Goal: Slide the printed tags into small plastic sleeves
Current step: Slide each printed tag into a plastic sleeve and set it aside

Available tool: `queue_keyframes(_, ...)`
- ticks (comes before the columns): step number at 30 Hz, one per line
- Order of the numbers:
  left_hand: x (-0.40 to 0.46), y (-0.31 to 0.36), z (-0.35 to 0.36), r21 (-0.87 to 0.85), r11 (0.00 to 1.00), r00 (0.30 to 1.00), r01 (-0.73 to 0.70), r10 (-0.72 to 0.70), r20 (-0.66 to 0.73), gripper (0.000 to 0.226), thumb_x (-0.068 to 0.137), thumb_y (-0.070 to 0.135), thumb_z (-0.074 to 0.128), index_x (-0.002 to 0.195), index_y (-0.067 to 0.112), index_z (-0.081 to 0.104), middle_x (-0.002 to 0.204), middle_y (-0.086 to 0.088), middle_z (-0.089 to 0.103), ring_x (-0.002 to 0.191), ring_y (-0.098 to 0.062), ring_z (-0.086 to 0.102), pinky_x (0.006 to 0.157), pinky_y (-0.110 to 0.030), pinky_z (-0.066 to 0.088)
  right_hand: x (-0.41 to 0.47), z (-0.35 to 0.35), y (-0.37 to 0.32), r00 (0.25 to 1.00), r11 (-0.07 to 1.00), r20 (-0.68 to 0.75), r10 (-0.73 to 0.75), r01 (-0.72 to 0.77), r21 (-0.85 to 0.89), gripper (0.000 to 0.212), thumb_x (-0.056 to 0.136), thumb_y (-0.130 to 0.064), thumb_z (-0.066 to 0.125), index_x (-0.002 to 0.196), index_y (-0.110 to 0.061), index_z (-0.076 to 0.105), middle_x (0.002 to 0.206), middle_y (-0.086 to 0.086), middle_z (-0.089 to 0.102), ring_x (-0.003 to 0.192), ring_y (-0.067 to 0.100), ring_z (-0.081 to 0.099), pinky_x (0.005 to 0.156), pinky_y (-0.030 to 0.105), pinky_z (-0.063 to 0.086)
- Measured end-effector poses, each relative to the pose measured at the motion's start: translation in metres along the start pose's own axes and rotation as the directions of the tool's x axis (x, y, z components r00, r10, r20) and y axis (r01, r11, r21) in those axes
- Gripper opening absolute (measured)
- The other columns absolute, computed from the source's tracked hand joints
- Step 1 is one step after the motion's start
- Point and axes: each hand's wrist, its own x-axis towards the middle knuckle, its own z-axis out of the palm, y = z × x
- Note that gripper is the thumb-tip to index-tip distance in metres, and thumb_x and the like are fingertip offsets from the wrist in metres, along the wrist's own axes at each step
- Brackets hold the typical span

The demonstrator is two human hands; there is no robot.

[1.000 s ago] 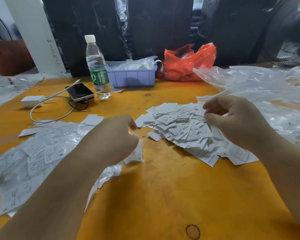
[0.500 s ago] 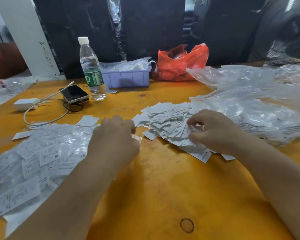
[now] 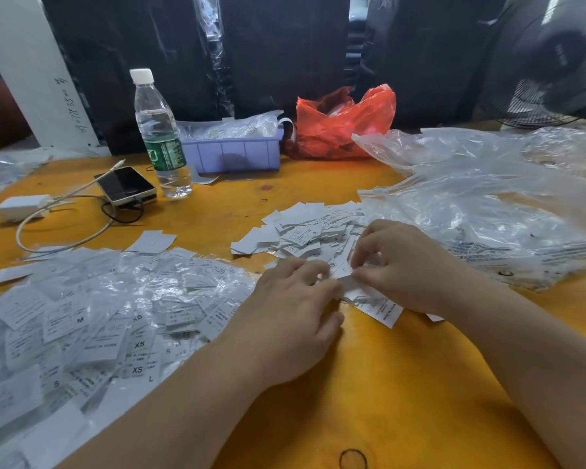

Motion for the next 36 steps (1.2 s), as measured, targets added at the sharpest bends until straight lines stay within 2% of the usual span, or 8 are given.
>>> queue_keyframes(8, -0.002, 0.0, -0.002, -0.001, 1.0, 0.999, 0.015, -0.015, -0.035, 0.046, 0.098, 0.046, 0.037, 0.139, 0.025, 0.04, 0.148, 0.015, 0.03, 0.134, -0.009, 0.014, 0.113, -0.03, 0.014, -0.001, -0.003, -0.004, 0.998, 0.999, -0.049, -0.035, 0.036, 0.027, 0.008, 0.087, -0.019, 0.067, 0.083, -0.021, 0.074, 0.089, -0.007, 0.06, 0.083, 0.005, 0.053, 0.07, 0.018, 0.039)
queue_keyframes(13, -0.003, 0.005, -0.007, -0.111, 0.994, 0.983, -0.001, -0.019, -0.183, 0.047, 0.095, 0.041, 0.048, 0.139, 0.025, 0.046, 0.142, 0.015, 0.038, 0.131, -0.005, 0.02, 0.111, -0.028, 0.021, -0.004, -0.013, -0.005, 0.994, 0.974, -0.105, -0.018, 0.041, 0.225, 0.011, 0.086, -0.018, 0.068, 0.077, -0.023, 0.072, 0.049, -0.015, 0.055, 0.048, 0.004, 0.05, 0.047, 0.014, 0.035)
queue_keyframes(17, -0.001, 0.006, -0.011, -0.324, 0.945, 0.935, 0.05, -0.158, -0.318, 0.035, 0.091, 0.036, 0.058, 0.125, 0.029, 0.054, 0.121, 0.021, 0.046, 0.116, 0.0, 0.039, 0.092, -0.012, 0.032, -0.005, -0.02, -0.009, 0.988, 0.877, -0.149, -0.028, 0.096, 0.47, 0.01, 0.086, -0.013, 0.069, 0.078, -0.018, 0.072, 0.058, 0.001, 0.065, 0.056, 0.028, 0.061, 0.052, 0.036, 0.05)
queue_keyframes(20, 0.0, 0.003, -0.013, -0.437, 0.894, 0.895, 0.102, -0.274, -0.351, 0.028, 0.089, 0.039, 0.06, 0.116, 0.036, 0.051, 0.105, 0.023, 0.051, 0.099, 0.003, 0.049, 0.073, -0.011, 0.038, -0.006, -0.023, -0.011, 0.991, 0.748, -0.128, -0.031, 0.108, 0.655, 0.007, 0.087, -0.004, 0.067, 0.083, -0.007, 0.071, 0.064, 0.01, 0.068, 0.06, 0.03, 0.063, 0.057, 0.032, 0.054)
queue_keyframes(24, 0.001, -0.001, -0.016, -0.663, 0.727, 0.87, 0.179, -0.432, -0.238, 0.017, 0.092, 0.05, 0.054, 0.099, 0.035, 0.057, 0.085, 0.013, 0.061, 0.081, 0.001, 0.056, 0.058, -0.014, 0.044, -0.006, -0.024, -0.013, 0.994, 0.658, -0.091, -0.052, 0.103, 0.746, 0.003, 0.086, -0.002, 0.067, 0.086, -0.002, 0.07, 0.072, 0.013, 0.07, 0.065, 0.029, 0.065, 0.063, 0.034, 0.057)
queue_keyframes(29, 0.003, -0.003, -0.023, -0.914, 0.346, 0.871, 0.214, -0.49, 0.019, 0.042, 0.096, 0.055, 0.041, 0.094, 0.02, 0.065, 0.076, 0.001, 0.071, 0.063, -0.01, 0.06, 0.062, -0.031, 0.044, -0.008, -0.022, -0.019, 0.993, 0.589, -0.064, -0.096, 0.108, 0.801, 0.016, 0.075, -0.007, 0.07, 0.086, 0.004, 0.07, 0.075, 0.017, 0.071, 0.065, 0.027, 0.066, 0.064, 0.03, 0.058)
queue_keyframes(32, 0.005, -0.005, -0.025, -0.963, 0.16, 0.868, 0.219, -0.484, 0.117, 0.025, 0.098, 0.035, 0.05, 0.099, 0.014, 0.065, 0.08, -0.005, 0.074, 0.064, -0.013, 0.062, 0.057, -0.027, 0.049, -0.008, -0.02, -0.02, 0.993, 0.599, -0.047, -0.105, 0.101, 0.794, 0.012, 0.075, -0.001, 0.072, 0.085, 0.005, 0.071, 0.075, 0.019, 0.071, 0.066, 0.026, 0.067, 0.065, 0.028, 0.058)
queue_keyframes(36, 0.005, -0.009, -0.023, -0.975, 0.093, 0.848, 0.2, -0.515, 0.125, 0.013, 0.089, 0.009, 0.064, 0.098, 0.016, 0.07, 0.078, -0.002, 0.071, 0.063, -0.012, 0.062, 0.057, -0.028, 0.051, -0.009, -0.017, -0.021, 0.995, 0.641, 0.01, -0.099, 0.056, 0.765, 0.01, 0.075, 0.004, 0.075, 0.084, -0.001, 0.074, 0.075, 0.015, 0.072, 0.069, 0.025, 0.068, 0.071, 0.032, 0.059)
